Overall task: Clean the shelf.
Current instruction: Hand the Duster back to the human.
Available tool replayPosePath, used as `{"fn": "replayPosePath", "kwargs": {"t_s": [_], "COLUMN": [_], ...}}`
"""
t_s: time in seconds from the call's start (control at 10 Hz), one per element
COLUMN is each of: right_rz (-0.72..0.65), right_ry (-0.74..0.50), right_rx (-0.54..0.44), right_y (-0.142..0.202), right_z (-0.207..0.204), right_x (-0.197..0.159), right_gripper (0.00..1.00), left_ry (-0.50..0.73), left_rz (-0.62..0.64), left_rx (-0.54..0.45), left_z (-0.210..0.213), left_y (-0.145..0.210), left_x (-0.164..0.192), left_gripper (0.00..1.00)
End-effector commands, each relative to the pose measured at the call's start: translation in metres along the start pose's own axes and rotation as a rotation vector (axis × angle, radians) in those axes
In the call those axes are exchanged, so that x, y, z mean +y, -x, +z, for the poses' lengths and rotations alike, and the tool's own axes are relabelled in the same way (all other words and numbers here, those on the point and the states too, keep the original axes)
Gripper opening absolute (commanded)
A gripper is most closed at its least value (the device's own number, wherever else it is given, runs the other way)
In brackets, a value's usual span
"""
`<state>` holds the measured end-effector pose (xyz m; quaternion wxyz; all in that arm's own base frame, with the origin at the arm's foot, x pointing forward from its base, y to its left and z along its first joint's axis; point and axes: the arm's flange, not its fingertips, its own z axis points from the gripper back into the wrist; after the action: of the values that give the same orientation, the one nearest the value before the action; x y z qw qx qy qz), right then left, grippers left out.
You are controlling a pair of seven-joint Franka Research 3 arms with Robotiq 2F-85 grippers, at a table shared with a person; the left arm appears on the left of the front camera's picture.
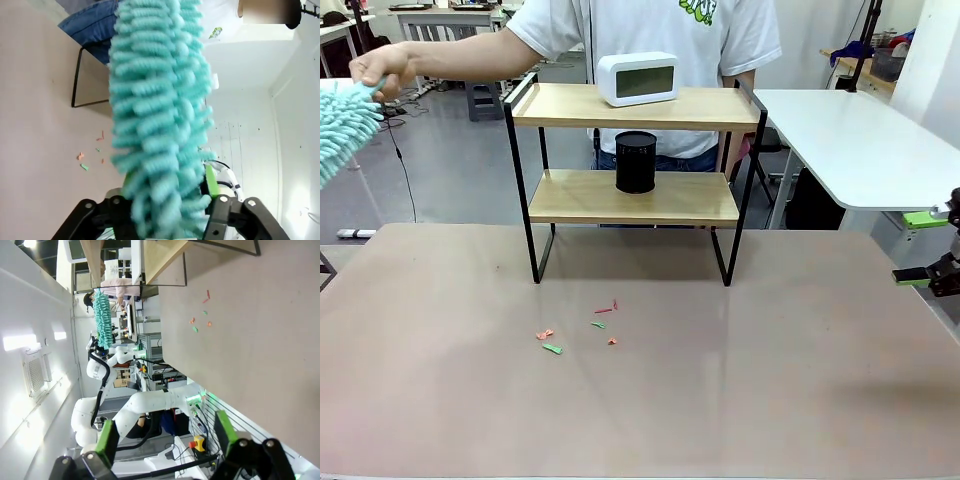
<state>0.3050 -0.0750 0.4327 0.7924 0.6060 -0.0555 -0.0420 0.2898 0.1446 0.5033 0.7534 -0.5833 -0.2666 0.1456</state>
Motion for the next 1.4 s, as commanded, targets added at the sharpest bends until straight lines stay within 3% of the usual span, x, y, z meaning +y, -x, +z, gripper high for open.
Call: {"fn": "replayPosePath", "kwargs": {"t_s": [0.0, 0.4, 0.5, 0.6, 0.7, 0.8, 1.3], "right_rz": [0.02, 0.02, 0.02, 0.02, 0.02, 0.02, 0.02], "right_ry": [0.007, 0.007, 0.007, 0.007, 0.007, 0.007, 0.007], "right_rx": [0.006, 0.006, 0.006, 0.006, 0.006, 0.006, 0.006], "right_y": [0.003, 0.003, 0.003, 0.003, 0.003, 0.003, 0.003], "right_z": [0.002, 0.002, 0.002, 0.002, 0.002, 0.002, 0.002], "right_x": [-0.002, -0.002, -0.002, -0.002, -0.002, -0.002, -0.002], "right_gripper": [1.0, 1.0, 1.0, 1.0, 1.0, 1.0, 1.0], "left_ry": [0.007, -0.006, -0.034, 0.007, -0.001, -0.031, -0.031], "left_rz": [0.042, 0.061, -0.091, -0.009, -0.007, 0.007, 0.007], "left_rx": [0.099, 0.187, 0.122, 0.16, 0.158, 0.198, 0.198], "left_z": [-0.017, -0.096, -0.105, -0.103, -0.101, -0.099, -0.099], "left_y": [0.023, 0.083, 0.094, 0.098, 0.102, -0.001, -0.001], "left_x": [0.014, 0.073, 0.083, 0.078, 0.075, 0.069, 0.069], "left_gripper": [1.0, 1.0, 1.0, 1.0, 1.0, 1.0, 1.0]}}
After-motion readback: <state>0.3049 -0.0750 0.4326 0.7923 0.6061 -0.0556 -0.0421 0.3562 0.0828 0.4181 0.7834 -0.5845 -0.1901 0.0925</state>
